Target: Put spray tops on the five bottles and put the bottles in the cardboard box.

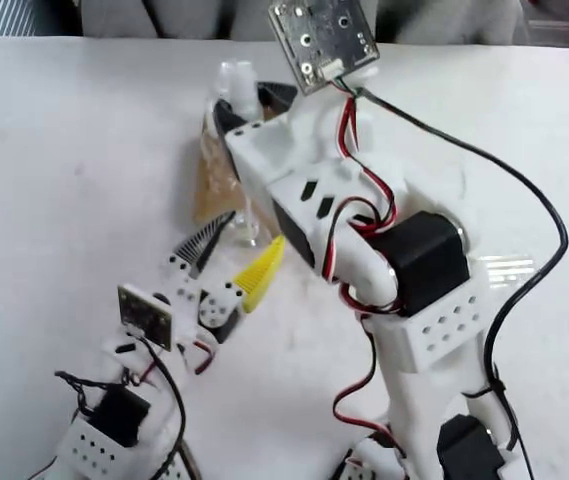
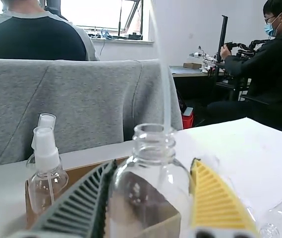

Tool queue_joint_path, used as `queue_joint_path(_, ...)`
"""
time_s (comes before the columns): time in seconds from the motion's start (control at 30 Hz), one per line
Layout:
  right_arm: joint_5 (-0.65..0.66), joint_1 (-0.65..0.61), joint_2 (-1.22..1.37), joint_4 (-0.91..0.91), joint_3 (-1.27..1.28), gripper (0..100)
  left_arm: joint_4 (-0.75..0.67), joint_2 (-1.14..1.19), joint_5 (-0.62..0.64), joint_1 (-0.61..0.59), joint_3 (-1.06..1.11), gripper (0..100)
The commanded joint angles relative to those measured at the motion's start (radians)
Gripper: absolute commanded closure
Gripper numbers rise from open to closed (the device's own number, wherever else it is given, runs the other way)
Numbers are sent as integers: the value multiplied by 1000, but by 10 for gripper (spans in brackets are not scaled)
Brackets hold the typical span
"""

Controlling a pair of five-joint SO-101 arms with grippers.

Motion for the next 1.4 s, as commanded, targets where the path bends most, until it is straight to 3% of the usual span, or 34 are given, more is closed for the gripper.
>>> queue_joint_path(0.0,3,8,-81,-27,81,982,-2,-22,-5,-12,-6,976)
queue_joint_path(0.53,11,8,-553,-627,911,982,2,-22,-5,-12,-6,976)
queue_joint_path(0.9,3,7,-757,-656,1183,982,2,-19,-5,-10,-6,976)
queue_joint_path(1.17,3,-117,-831,-656,1269,982,11,-19,-5,-10,-6,976)
queue_joint_path(1.37,3,-125,-839,-668,1309,982,21,-19,-5,-8,-6,976)
